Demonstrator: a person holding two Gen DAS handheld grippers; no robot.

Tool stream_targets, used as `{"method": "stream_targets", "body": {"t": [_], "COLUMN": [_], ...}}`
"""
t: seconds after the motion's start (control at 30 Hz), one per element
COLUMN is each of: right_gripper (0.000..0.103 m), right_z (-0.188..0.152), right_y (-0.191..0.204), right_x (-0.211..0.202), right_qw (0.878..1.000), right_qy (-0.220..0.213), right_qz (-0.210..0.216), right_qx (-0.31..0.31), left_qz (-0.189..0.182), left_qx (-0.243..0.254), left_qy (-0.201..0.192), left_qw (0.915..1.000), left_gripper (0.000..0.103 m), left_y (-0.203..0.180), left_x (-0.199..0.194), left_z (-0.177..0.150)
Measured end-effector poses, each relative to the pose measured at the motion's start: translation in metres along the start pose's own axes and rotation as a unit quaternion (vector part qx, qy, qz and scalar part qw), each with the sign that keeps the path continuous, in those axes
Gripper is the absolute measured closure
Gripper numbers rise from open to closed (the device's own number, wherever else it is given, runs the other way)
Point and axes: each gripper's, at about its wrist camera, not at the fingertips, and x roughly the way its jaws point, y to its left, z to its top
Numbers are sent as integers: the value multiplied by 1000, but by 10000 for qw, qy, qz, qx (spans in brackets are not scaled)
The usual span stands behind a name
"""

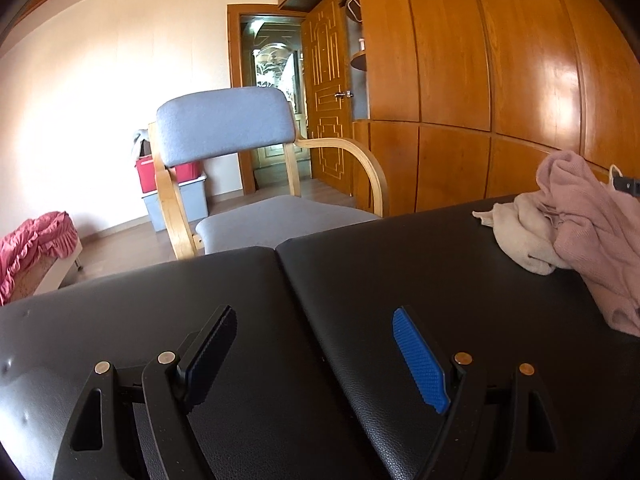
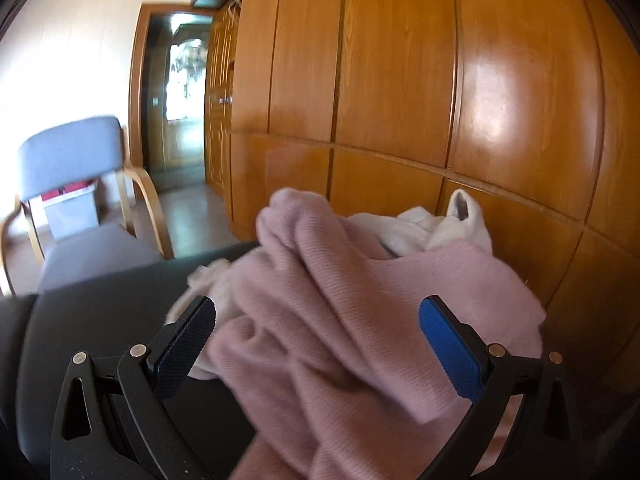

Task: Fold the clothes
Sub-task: 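Close the right gripper on the pink sweater bundle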

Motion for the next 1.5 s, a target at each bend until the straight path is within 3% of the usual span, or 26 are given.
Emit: {"method": "stream_targets", "body": {"t": [0.07,0.13,0.2,0.6,1.5], "right_gripper": [6,24,34,34,33], "right_z": [2,2,2,18,16], "right_y": [-1,1,2,-2,14], "right_x": [8,21,34,89,109], "right_qw": [9998,9990,9978,9948,9886], "right_qy": [52,214,394,752,1013], "right_qz": [-80,-157,-172,-320,-673], "right_qx": [-173,-366,-507,-612,-892], "left_qz": [1,0,-9,5,-4], "left_qx": [-28,-53,-80,20,99], "left_qy": [38,48,28,6,100], "left_qw": [10000,10000,10000,10000,9999], "left_gripper": [21,21,21,21,21], "left_y": [1,1,1,-1,-3], "left_x": [1,1,0,1,3], "left_z": [0,-1,0,0,-1]}}
